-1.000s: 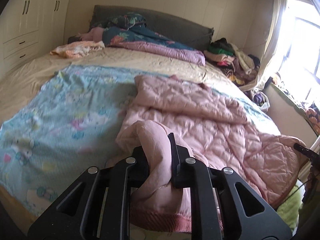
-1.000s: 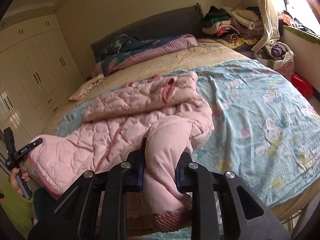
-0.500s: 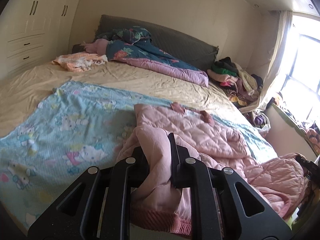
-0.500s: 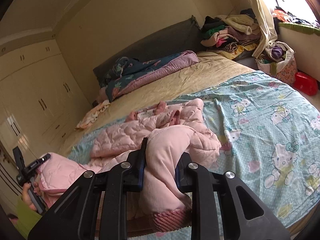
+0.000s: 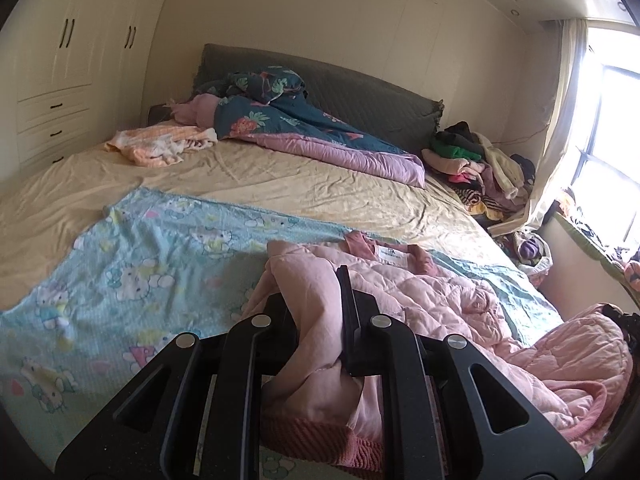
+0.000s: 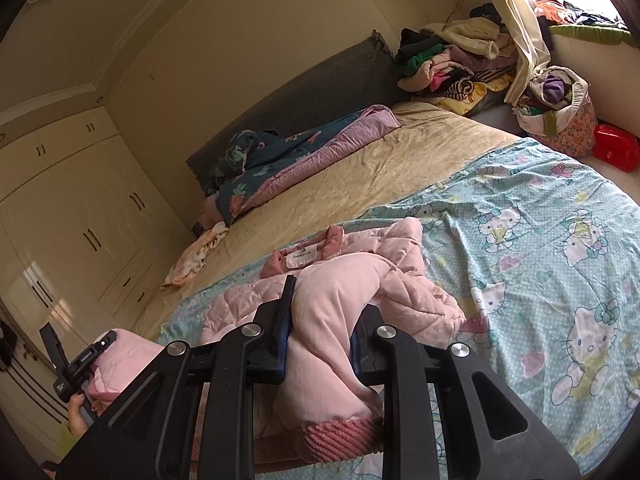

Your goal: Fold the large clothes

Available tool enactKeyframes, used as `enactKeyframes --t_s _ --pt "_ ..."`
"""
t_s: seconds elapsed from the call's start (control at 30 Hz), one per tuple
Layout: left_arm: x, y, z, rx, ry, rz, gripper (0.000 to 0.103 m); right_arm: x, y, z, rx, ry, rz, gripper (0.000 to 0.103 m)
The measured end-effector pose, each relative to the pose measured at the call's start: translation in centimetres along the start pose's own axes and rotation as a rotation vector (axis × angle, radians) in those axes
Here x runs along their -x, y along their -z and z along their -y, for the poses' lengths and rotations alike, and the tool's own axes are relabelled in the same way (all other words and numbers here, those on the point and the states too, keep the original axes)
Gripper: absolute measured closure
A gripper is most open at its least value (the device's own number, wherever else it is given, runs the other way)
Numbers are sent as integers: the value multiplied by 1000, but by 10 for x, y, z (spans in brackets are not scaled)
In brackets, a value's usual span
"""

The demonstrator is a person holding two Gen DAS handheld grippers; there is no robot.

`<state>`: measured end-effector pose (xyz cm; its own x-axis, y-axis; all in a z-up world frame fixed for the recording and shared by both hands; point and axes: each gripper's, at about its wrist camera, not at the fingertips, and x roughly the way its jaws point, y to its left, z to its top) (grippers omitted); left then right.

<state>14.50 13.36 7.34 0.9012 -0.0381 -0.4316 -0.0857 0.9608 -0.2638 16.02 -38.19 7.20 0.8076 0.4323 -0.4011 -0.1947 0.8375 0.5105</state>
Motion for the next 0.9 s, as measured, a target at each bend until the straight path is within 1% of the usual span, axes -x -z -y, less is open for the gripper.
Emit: enactKeyframes --t_s 0.3,0.47,0.7,0.9 --pt "-9 -18 6 -3 4 12 94 -10 -16 5 -38 6 5 83" --pt "-18 -31 10 -8 -9 21 94 -18 -28 8 -57 26 5 83" --pt "-34 -34 10 -10 -27 10 94 -38 -38 13 -73 43 -21 83" --pt "-48 -36 8 -6 -57 -3 93 -52 -45 19 -96 64 -34 82"
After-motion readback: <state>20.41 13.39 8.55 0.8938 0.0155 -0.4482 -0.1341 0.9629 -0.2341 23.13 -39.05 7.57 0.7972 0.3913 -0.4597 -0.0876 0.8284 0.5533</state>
